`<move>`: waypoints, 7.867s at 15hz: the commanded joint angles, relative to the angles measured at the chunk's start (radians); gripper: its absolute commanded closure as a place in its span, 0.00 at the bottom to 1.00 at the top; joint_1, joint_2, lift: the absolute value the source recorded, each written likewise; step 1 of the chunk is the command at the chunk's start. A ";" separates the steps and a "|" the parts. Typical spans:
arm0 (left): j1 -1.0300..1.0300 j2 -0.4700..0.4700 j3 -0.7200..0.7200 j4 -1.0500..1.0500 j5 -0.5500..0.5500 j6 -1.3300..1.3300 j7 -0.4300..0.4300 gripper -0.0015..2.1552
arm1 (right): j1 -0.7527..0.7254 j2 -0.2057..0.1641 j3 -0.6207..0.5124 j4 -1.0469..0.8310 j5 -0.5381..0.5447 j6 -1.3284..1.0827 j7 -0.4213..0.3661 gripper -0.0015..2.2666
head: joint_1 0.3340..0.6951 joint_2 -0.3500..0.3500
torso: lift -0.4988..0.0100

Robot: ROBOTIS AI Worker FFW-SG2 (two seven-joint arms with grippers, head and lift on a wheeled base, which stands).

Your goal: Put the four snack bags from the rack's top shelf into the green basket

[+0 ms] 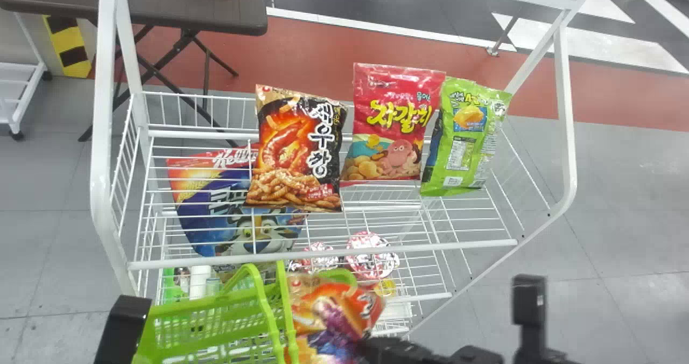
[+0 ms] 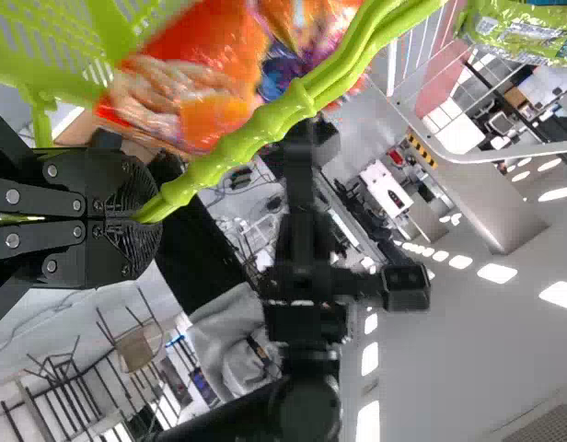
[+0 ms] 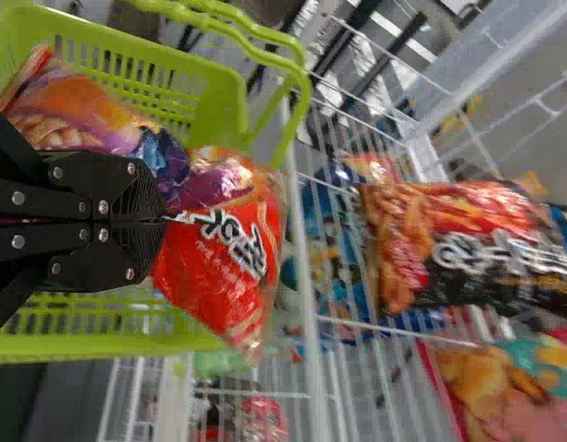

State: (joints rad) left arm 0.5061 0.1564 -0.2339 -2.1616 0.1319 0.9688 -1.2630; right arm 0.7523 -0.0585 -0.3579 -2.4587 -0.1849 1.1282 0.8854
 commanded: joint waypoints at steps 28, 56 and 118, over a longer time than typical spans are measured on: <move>0.023 0.006 0.012 -0.026 0.000 0.015 -0.055 0.77 | -0.301 0.005 0.382 0.305 0.133 -0.785 -0.665 0.05 | 1.00 0.00 | 0.98; 0.000 0.000 0.096 0.011 0.043 -0.018 -0.069 0.77 | -0.183 0.052 0.215 -0.184 0.239 -0.089 -0.316 0.95 | 1.00 0.01 | 0.98; -0.009 -0.012 0.045 0.009 0.026 0.009 -0.064 0.77 | -0.554 0.026 0.140 0.485 0.200 -0.705 -0.433 0.93 | 1.00 0.00 | 0.98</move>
State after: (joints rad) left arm 0.4998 0.1449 -0.1885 -2.1522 0.1595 0.9750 -1.3279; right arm 0.1587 -0.0329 -0.2077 -1.9181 0.0325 0.4202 0.4428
